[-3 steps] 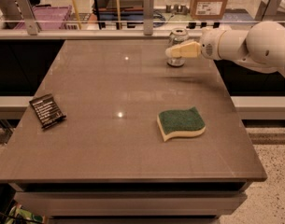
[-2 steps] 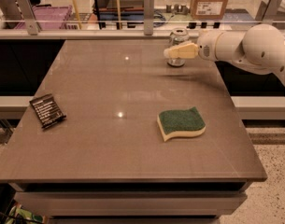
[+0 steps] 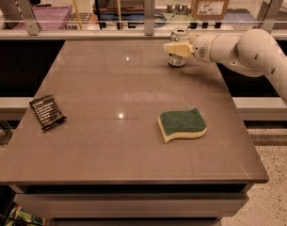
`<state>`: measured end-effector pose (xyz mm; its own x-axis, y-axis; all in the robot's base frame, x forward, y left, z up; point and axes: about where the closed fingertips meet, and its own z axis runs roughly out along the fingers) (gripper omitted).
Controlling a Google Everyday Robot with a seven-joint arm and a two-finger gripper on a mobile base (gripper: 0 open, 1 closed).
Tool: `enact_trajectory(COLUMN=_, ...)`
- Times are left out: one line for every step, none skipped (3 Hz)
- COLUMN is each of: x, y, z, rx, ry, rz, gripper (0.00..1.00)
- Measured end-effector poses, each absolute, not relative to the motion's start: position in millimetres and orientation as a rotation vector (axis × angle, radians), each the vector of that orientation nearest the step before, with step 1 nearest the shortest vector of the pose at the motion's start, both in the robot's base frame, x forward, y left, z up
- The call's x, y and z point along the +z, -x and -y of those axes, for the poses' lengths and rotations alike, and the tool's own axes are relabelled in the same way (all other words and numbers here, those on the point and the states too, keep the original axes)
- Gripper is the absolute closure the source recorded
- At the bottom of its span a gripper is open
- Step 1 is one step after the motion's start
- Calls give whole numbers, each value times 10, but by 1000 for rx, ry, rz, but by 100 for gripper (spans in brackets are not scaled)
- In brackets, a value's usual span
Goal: Move 7up can near rxbar chocolate
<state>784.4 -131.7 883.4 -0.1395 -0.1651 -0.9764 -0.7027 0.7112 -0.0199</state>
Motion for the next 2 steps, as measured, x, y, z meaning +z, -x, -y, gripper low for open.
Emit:
enact_trajectory(x=8822, y=-7853, z=1277, rx=545, ry=709, rz=-1676, gripper=71)
enact_trajectory(x=8816, y=-7856, z=1251, rx=548, ry=711, rz=-1676, gripper=93)
